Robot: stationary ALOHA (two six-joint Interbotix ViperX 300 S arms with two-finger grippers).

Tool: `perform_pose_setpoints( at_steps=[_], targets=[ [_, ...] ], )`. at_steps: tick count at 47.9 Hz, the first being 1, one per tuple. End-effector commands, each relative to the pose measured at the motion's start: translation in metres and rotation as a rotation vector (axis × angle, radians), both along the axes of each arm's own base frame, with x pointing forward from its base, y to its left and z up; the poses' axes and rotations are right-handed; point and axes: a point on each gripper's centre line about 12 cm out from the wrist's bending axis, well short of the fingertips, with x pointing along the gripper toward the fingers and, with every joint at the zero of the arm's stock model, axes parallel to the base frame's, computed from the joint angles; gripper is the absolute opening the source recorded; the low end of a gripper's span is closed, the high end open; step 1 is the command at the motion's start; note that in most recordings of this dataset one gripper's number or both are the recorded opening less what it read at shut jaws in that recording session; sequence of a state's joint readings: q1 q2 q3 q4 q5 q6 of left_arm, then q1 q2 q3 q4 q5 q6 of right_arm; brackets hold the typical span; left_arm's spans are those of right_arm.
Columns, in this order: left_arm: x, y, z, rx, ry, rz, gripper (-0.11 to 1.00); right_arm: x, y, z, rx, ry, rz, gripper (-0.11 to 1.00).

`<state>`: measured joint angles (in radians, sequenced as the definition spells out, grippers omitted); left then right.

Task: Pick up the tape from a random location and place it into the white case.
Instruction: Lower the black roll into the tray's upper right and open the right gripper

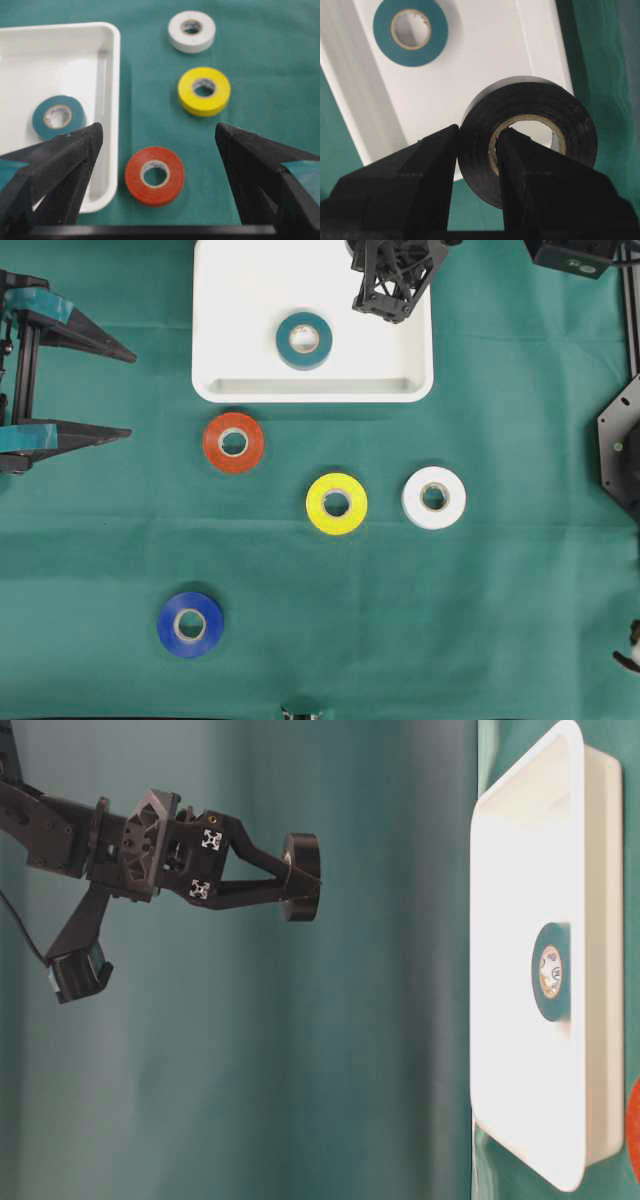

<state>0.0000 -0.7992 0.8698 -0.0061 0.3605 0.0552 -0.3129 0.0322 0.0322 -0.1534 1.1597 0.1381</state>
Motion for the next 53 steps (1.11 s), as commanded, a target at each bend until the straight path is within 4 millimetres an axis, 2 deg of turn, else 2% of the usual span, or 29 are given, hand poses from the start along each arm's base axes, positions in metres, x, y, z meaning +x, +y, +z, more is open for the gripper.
perform_pose_setpoints(
  at_steps=[1,34,43,53],
  targets=[
    [0.002,0.0,0.013,-0.002,-0.034,-0.001,0.99,0.001,-0.001,0.015,-0.013,-0.042,0.001,0.26],
    [0.002,0.0,0.013,-0.002,-0.035,-0.001,0.99,0.0,-0.001,0.009,-0.011,-0.038,0.002,0.26],
    [0.002,0.0,0.013,-0.002,-0.035,-0.001,0.99,0.002,0.0,-0.017,-0.01,-0.046,0.011,0.26],
    [0.002,0.0,0.013,-0.002,-0.034,-0.001,0.99,-0.001,-0.002,-0.071,0.011,-0.018,0.006,0.26]
  ],
)
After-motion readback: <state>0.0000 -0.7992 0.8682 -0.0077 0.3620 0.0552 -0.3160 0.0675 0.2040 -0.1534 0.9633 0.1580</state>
